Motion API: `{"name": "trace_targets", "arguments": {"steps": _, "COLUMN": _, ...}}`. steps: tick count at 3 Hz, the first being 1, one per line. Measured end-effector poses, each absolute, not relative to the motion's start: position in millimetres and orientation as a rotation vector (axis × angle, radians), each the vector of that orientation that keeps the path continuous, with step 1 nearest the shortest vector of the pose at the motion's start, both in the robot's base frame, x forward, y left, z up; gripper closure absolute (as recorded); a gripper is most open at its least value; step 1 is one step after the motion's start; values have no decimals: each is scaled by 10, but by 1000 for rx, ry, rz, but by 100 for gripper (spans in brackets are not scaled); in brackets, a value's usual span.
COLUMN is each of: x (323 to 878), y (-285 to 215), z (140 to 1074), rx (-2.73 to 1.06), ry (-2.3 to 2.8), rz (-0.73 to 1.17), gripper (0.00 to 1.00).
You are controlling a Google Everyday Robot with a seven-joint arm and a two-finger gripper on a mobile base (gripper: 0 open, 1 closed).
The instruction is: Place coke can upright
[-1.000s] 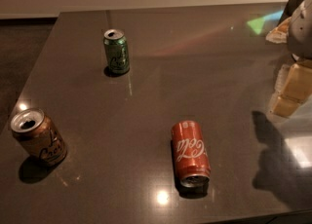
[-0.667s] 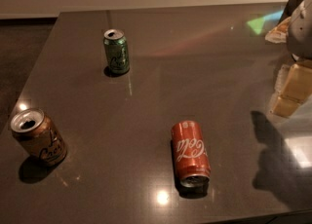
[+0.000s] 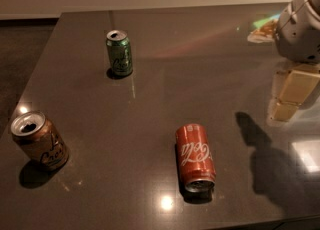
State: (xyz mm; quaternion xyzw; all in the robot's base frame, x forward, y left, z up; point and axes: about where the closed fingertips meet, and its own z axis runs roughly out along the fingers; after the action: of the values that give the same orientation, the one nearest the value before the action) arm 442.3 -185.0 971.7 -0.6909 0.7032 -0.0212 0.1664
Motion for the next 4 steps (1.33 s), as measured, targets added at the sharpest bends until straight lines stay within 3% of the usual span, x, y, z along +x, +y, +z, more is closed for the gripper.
{"name": "trace_targets", "arguments": {"steps": 4, "x": 3912, "y": -968, "z": 9187, "rx": -2734, "ry": 1075, "rz": -29, "gripper": 0}}
